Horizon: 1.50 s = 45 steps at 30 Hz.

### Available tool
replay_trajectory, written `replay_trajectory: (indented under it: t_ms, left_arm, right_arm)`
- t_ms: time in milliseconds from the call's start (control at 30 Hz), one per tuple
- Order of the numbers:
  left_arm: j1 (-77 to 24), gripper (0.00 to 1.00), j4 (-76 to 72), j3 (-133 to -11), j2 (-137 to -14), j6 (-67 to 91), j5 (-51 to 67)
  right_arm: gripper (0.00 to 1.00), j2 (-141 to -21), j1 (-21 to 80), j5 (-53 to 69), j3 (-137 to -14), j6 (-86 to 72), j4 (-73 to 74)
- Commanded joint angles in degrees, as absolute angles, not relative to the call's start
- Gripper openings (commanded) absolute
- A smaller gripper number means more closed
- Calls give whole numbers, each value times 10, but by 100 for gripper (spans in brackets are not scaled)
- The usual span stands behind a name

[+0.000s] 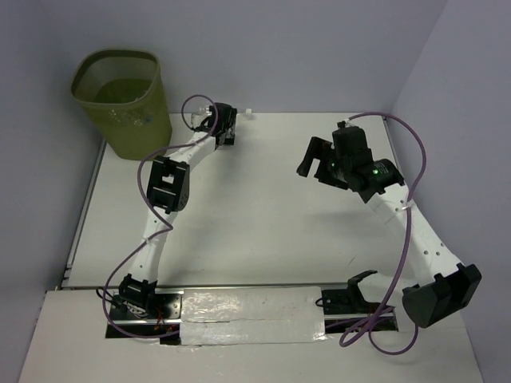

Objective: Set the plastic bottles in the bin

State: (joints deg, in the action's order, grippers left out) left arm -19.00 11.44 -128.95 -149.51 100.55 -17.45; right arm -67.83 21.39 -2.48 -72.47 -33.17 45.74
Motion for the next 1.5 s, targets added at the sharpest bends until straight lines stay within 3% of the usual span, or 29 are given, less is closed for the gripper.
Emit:
replay_trajectory:
  t_ms: [0,533,767,1467]
  left_arm:
    - [-183,100,38,-1321,-1527,1016,-172]
    - [-171,100,44,-1421,-1628,1079,-205]
    - [-169,99,99,-1419,-1632,1120,-216]
    - [-149,99,64,-1444,-1675,1136,-206]
  right_arm:
    - [100,-663,202,-36,-718,-307,478]
    - [100,-719,168,12,-719,-279,461]
    - [100,-733,150,21,-716,-265,454]
    - [100,-764,120,45,-722,-247,445]
